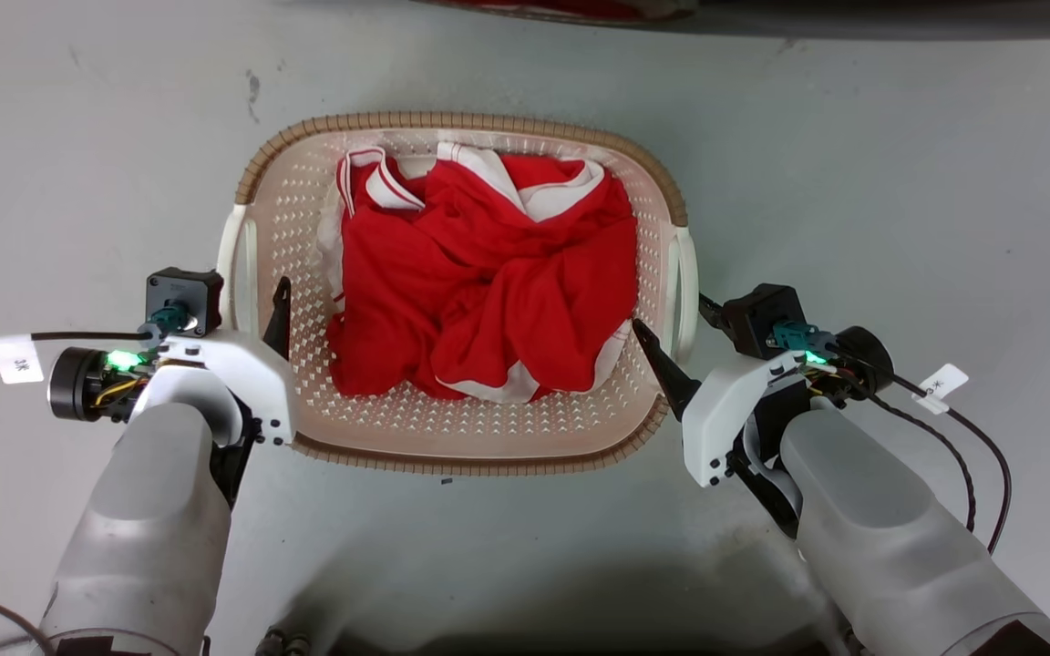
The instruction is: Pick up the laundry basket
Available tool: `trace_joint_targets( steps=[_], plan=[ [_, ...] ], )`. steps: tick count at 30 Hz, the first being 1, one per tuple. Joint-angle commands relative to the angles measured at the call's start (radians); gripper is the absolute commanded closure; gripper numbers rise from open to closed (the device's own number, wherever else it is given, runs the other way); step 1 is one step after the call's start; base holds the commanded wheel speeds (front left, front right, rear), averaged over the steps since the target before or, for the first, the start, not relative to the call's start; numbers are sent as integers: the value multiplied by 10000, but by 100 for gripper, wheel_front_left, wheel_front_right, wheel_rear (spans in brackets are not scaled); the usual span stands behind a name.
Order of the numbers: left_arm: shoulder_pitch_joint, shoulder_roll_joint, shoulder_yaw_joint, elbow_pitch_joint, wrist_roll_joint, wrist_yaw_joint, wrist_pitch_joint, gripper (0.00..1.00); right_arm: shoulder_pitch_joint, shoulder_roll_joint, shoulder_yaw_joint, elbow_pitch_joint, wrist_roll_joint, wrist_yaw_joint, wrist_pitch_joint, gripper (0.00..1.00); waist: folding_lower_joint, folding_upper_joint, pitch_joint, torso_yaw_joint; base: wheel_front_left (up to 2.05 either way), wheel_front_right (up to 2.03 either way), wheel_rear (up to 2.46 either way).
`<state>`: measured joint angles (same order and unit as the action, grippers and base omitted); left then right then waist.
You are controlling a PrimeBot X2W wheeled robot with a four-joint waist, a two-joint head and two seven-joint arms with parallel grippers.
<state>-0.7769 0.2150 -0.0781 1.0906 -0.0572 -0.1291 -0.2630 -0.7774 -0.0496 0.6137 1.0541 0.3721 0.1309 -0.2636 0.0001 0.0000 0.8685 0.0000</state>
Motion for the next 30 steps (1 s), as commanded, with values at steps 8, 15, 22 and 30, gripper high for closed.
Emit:
trace_joint_targets(
  steps=[8, 15, 22, 30],
  plan=[
    [-373, -97, -153, 197, -69, -14, -28, 0, -365, -15, 321, 113, 284, -5, -18, 0, -1, 0, 369, 37, 0, 0, 0],
    [-530, -221, -391, 403, -130, -15, -28, 100, -532, -15, 501, 184, 377, -5, -18, 100, -1, 0, 443, 35, 0, 0, 0],
    [-510, -505, -726, 532, -334, -5, -28, 100, -499, 13, 495, 223, 237, 58, -21, 100, -1, 0, 297, 122, 0, 0, 0],
    [-272, -866, -1344, 1091, -1055, -27, -25, 100, -146, 117, 819, 385, 380, 69, -37, 100, -1, 0, -485, 181, 0, 0, 0]
  ],
)
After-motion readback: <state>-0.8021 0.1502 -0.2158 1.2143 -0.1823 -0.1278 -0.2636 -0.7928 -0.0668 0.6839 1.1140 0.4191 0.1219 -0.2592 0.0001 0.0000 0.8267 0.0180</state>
